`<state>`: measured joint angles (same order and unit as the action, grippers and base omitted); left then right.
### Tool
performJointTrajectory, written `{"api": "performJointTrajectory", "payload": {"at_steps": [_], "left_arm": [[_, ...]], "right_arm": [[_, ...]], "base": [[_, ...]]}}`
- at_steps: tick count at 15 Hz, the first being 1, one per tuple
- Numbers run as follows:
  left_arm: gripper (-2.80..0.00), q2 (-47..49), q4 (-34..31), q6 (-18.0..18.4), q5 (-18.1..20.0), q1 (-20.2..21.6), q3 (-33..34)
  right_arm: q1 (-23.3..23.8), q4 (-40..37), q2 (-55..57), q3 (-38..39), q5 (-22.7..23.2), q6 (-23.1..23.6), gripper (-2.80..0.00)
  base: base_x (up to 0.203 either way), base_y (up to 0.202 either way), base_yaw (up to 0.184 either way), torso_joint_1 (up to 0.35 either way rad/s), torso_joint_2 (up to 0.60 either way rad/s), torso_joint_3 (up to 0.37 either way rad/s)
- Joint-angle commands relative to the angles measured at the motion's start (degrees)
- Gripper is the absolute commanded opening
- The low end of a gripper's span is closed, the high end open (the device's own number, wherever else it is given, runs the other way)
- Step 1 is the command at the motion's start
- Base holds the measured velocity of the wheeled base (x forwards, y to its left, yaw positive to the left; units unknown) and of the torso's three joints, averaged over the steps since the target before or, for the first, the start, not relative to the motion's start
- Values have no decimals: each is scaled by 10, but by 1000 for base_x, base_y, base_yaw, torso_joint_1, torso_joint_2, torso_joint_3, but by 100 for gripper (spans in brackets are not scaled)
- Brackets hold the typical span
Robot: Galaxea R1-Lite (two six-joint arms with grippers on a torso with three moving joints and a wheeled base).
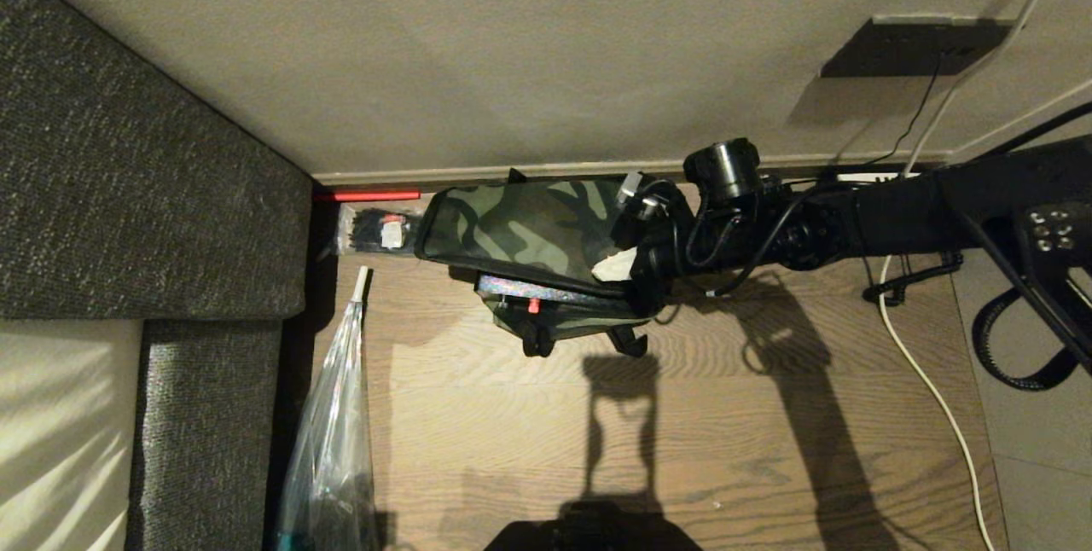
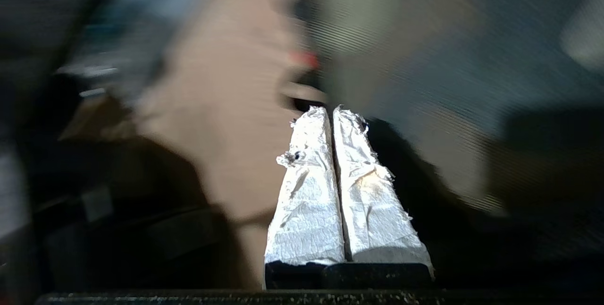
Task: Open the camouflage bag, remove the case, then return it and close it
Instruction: Close the top of the storage box
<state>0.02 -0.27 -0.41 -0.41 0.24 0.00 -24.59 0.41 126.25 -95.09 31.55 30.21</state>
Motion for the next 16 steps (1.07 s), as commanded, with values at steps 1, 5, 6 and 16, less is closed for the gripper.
{"api": "performJointTrajectory", "payload": {"at_steps": [1,5,6,16], "left_arm": [[-280,-1,0,0,0,0,2],[-280,-1,0,0,0,0,2],[-280,-1,0,0,0,0,2],[-280,-1,0,0,0,0,2]], "right_arm": [[-4,50,48,-9,-20,-19,-280],[-2,122,66,16,-90,-8,-280],[1,122,66,26,-95,10,-280],[39,120,-22,159,-125,59,-280]], "base": [[0,0,0,0,0,0],[0,0,0,0,0,0],[0,0,0,0,0,0],[0,0,0,0,0,0]]}}
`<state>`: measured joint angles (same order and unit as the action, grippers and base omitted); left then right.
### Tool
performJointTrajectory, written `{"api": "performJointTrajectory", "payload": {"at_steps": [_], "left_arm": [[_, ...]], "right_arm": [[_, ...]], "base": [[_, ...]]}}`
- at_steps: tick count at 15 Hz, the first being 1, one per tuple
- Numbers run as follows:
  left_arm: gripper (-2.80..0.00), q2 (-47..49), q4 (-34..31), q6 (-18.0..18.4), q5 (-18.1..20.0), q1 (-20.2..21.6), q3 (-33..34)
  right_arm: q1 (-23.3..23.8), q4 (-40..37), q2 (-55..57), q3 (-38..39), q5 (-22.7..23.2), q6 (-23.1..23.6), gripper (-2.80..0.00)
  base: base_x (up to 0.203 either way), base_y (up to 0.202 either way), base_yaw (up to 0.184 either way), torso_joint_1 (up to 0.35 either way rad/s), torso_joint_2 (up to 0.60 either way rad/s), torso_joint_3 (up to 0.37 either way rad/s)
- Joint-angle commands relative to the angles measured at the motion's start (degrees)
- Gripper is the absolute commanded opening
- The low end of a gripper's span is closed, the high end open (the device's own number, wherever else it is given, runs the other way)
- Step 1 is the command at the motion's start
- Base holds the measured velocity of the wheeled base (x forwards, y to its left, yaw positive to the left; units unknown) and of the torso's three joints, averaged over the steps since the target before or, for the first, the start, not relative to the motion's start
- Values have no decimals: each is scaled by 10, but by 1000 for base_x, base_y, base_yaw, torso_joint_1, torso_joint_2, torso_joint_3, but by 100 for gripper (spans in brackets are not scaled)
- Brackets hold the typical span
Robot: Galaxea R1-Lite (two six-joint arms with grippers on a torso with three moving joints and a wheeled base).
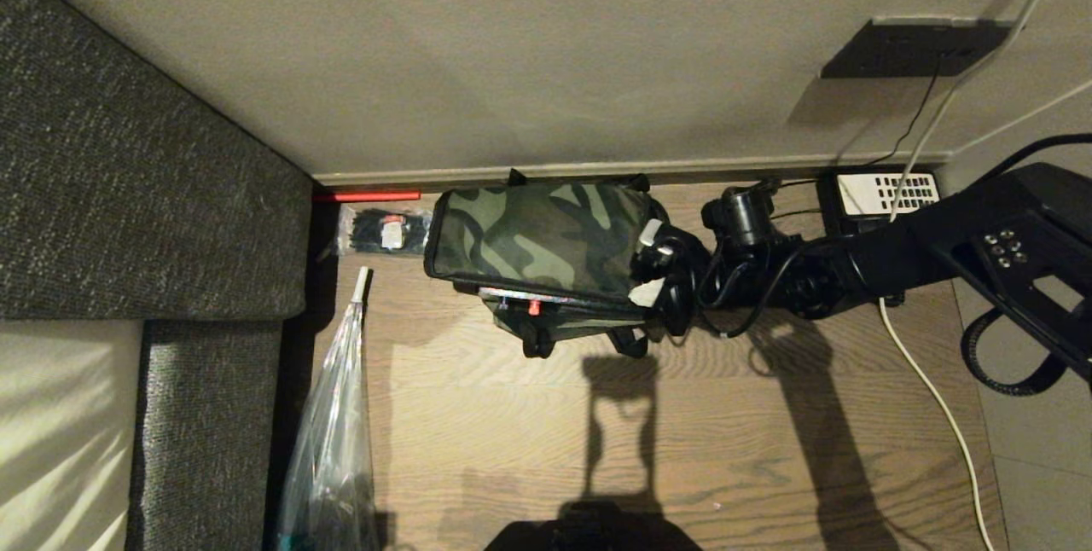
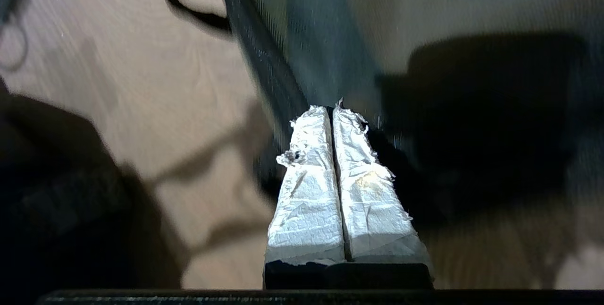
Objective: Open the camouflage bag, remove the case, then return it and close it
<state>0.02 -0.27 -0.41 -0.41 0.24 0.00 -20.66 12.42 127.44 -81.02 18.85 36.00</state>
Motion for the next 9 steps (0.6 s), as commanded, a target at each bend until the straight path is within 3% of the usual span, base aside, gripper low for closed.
{"api": "performJointTrajectory", "payload": {"at_steps": [1,4,9], "left_arm": [[-280,-1,0,0,0,0,2],[-280,-1,0,0,0,0,2],[-280,-1,0,0,0,0,2]], "right_arm": [[0,-1,-46,26,1,-1,-280],[0,-4,-123,79,0,-18,-280],[2,-8,-315,213,-4,-94,-280]], "base": [[0,0,0,0,0,0],[0,0,0,0,0,0],[0,0,0,0,0,0]]}}
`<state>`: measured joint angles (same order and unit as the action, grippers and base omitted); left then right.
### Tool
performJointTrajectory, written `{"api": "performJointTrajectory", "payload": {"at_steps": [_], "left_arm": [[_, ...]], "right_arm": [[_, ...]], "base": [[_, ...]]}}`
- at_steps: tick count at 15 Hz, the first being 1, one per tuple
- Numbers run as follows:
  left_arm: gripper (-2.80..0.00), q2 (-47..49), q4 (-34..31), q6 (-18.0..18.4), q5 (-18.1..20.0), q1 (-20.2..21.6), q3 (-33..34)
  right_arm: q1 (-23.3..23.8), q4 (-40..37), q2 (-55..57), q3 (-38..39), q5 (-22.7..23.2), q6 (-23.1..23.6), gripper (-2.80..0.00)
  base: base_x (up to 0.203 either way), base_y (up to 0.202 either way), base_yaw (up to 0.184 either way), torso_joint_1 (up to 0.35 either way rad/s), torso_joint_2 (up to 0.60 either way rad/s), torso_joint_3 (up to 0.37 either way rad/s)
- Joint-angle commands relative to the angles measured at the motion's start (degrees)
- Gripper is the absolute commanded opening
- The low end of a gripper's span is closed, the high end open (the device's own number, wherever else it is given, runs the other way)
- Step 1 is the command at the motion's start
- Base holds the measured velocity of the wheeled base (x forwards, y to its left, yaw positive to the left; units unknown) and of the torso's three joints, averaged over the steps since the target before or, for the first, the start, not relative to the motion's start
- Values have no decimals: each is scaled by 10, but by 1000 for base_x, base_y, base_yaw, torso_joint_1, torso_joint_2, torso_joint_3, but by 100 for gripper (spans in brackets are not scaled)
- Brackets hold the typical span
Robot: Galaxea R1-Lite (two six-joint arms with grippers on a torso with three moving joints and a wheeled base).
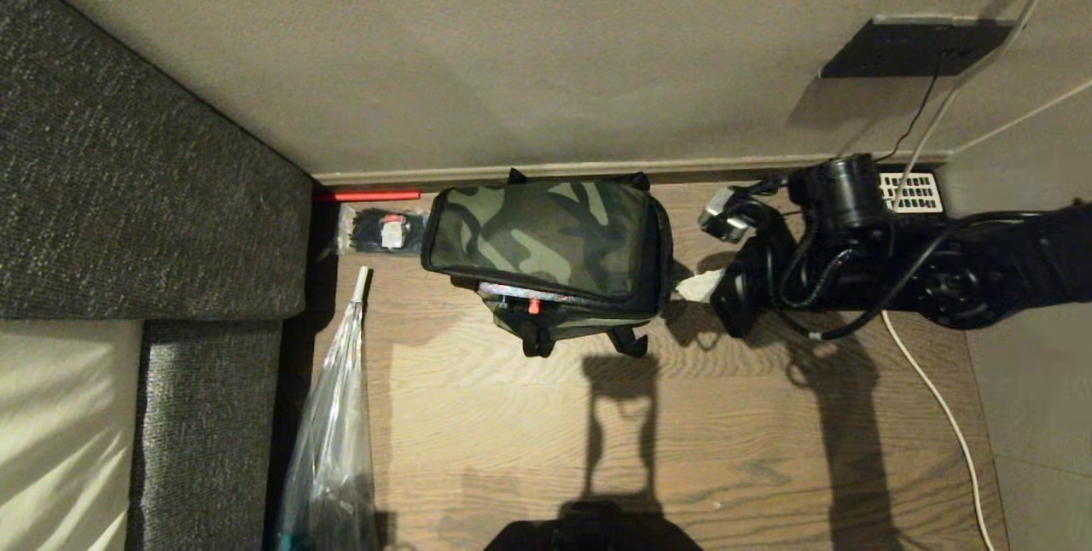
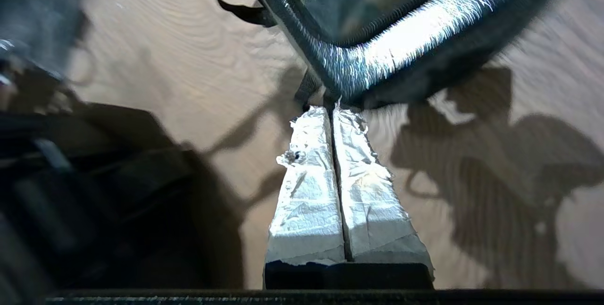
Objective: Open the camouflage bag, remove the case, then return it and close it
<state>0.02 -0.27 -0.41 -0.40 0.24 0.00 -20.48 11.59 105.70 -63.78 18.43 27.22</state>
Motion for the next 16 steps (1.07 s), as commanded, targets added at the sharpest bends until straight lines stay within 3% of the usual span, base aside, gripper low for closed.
{"api": "performJointTrajectory", "payload": {"at_steps": [1,4,8,11,14,16], "left_arm": [[-280,-1,0,0,0,0,2],[-280,-1,0,0,0,0,2],[-280,-1,0,0,0,0,2],[-280,-1,0,0,0,0,2],[-280,-1,0,0,0,0,2],[-280,-1,0,0,0,0,2]], "right_arm": [[0,-1,-141,71,-7,-12,-280],[0,-19,-314,180,-54,-34,-280],[7,-151,-579,275,-147,-164,-280],[97,-243,-755,367,-144,-227,-280],[155,-232,-886,538,-159,-243,-280],[185,-183,-964,600,-171,-231,-280]], "base": [[0,0,0,0,0,0],[0,0,0,0,0,0],[0,0,0,0,0,0],[0,0,0,0,0,0],[0,0,0,0,0,0],[0,0,0,0,0,0]]}}
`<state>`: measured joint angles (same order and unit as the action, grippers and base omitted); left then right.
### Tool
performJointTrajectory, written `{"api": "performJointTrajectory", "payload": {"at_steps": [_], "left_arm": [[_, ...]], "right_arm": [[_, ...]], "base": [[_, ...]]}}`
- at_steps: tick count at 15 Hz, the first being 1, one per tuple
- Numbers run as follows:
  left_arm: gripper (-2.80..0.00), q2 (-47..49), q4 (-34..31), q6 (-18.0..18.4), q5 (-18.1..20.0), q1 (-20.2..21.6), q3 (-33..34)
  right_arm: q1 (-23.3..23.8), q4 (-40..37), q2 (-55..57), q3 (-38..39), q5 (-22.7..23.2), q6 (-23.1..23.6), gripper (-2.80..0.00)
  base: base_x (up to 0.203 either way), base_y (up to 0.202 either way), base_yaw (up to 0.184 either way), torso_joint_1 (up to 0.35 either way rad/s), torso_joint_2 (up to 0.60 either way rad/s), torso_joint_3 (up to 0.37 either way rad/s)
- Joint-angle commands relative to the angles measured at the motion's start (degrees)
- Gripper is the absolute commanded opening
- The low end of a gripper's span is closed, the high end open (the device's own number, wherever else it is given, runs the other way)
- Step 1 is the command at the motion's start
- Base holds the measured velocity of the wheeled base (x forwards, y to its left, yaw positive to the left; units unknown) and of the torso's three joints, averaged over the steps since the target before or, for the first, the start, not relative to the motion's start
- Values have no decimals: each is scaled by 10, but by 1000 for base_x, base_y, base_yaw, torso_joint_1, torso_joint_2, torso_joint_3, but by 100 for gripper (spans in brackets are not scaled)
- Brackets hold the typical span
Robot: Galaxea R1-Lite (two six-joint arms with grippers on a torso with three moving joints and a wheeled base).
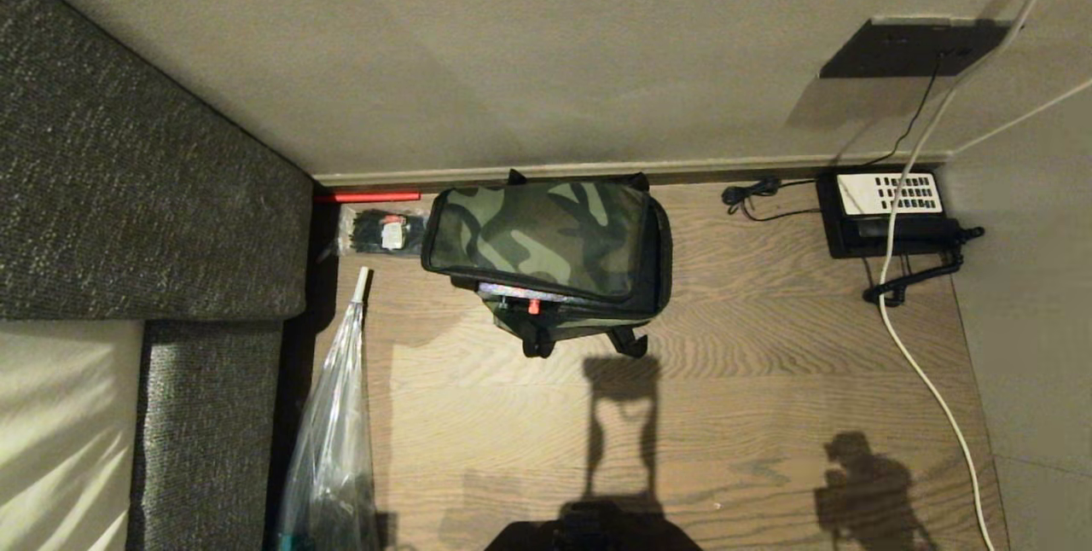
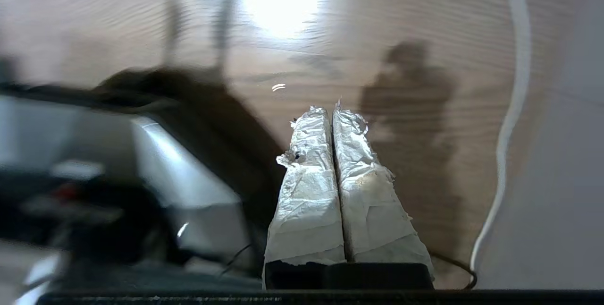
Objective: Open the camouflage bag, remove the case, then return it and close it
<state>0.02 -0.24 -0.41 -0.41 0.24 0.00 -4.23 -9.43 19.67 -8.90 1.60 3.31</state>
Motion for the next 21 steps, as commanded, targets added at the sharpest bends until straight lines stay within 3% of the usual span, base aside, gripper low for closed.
{"api": "performJointTrajectory", "payload": {"at_steps": [1,4,21], "left_arm": [[-280,-1,0,0,0,0,2],[-280,-1,0,0,0,0,2],[-280,-1,0,0,0,0,2]], "right_arm": [[30,48,-132,63,-2,19,-280],[38,99,-174,91,-8,-16,-280],[38,95,-180,89,-10,-11,-280]], "base": [[0,0,0,0,0,0],[0,0,0,0,0,0],[0,0,0,0,0,0]]}}
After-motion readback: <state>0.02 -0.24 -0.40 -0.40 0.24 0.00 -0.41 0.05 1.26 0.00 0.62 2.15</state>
